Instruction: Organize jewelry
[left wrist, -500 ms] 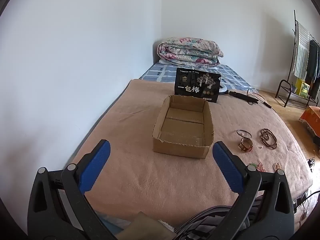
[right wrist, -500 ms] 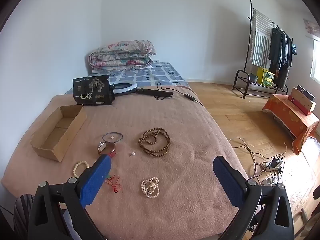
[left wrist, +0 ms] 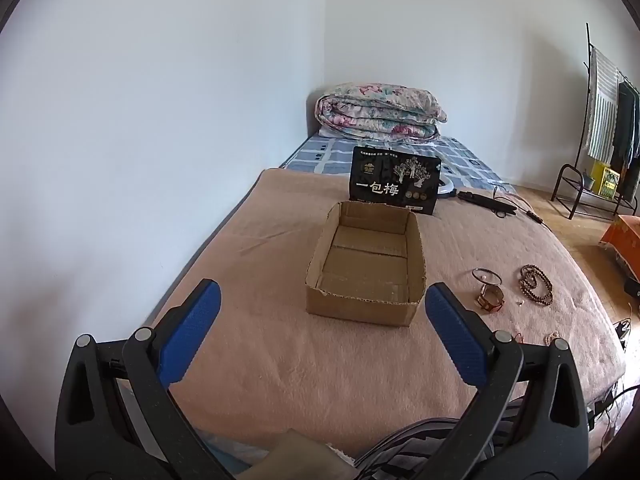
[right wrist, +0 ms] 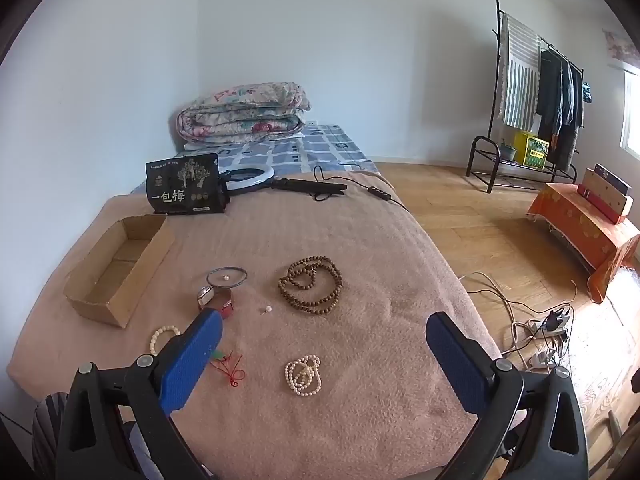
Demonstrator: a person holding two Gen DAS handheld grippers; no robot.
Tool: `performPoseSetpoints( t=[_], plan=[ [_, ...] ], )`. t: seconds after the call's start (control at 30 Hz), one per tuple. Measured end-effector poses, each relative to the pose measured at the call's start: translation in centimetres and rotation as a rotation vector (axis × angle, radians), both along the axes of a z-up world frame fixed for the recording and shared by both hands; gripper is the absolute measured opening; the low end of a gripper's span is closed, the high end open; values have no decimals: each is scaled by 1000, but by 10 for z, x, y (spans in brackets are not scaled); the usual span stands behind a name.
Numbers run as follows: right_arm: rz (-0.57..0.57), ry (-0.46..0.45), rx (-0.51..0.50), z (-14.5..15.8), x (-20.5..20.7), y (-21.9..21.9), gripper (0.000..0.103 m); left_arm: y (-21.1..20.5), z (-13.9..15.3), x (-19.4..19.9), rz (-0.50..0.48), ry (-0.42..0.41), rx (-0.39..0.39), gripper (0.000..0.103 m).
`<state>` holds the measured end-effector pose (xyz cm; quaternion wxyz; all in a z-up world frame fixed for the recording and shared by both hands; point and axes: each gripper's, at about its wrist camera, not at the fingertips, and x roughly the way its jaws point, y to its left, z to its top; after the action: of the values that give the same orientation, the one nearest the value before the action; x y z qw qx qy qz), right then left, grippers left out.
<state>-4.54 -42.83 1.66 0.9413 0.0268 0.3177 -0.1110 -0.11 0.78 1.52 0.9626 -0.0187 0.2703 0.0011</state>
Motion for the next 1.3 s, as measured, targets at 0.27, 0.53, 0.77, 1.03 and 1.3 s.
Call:
performPoseSetpoints(
  t=[0.27, 0.53, 0.77, 1.03, 1.3],
  plan=[
    [-8, 1, 12, 0, 1, -2, 103, -3, 1, -4, 3, -5, -1, 103],
    [-10, 4, 23, -3, 1, -5, 103, -11, 2, -4, 2, -5, 8, 103],
    [-4, 4, 25, -3, 0, -5, 103, -14, 13, -4, 2, -12, 6, 103],
    [-8, 6, 31, -3, -1, -6, 103, -16, 9, -4, 1, -11, 7, 103],
    [-7, 8, 35, -3, -2, -7, 103, -16, 13, -3, -3, -12, 4, 103]
  ],
)
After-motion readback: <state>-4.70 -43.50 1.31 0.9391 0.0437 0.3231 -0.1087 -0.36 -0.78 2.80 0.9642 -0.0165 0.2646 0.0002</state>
